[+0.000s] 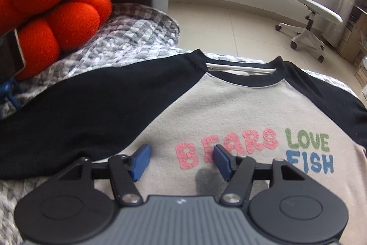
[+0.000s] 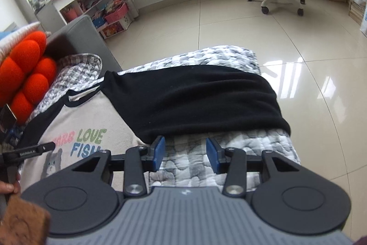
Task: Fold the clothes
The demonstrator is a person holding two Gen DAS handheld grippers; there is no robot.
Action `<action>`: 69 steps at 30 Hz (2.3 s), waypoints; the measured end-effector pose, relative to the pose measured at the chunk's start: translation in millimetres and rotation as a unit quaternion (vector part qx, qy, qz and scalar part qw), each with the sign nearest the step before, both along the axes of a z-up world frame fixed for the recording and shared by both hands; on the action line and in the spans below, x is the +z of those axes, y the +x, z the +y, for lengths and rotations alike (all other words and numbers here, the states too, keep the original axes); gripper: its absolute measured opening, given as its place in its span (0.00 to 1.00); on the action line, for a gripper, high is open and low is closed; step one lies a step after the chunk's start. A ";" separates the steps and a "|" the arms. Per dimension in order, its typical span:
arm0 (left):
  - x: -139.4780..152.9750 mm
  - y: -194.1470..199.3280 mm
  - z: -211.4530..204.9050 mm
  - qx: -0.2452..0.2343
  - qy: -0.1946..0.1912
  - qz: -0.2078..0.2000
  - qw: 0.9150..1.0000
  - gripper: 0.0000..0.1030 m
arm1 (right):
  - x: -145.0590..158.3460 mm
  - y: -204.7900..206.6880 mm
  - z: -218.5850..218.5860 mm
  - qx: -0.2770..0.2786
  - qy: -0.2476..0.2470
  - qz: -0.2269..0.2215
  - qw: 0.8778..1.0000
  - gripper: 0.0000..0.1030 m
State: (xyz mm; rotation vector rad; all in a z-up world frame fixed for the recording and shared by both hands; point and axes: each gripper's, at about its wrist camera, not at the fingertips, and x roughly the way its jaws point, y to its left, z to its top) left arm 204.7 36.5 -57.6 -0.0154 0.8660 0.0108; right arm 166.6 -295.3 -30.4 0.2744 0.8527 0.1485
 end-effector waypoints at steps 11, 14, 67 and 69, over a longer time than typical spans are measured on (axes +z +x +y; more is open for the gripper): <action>5.0 10.2 9.7 0.026 -0.031 -0.010 0.999 0.62 | -9.4 17.9 47.7 0.046 -0.043 -0.019 0.998 0.43; 3.8 12.5 9.3 0.029 -0.034 -0.010 0.999 0.64 | -16.1 21.5 69.2 0.068 -0.060 -0.025 0.996 0.43; -2.1 21.2 -9.1 0.016 -0.001 -0.008 1.000 0.83 | -52.4 21.1 -118.1 -0.310 0.260 0.075 0.911 0.45; -2.3 21.0 -9.1 0.016 0.000 -0.008 1.000 0.83 | -55.7 22.6 -121.5 -0.321 0.272 0.070 0.904 0.45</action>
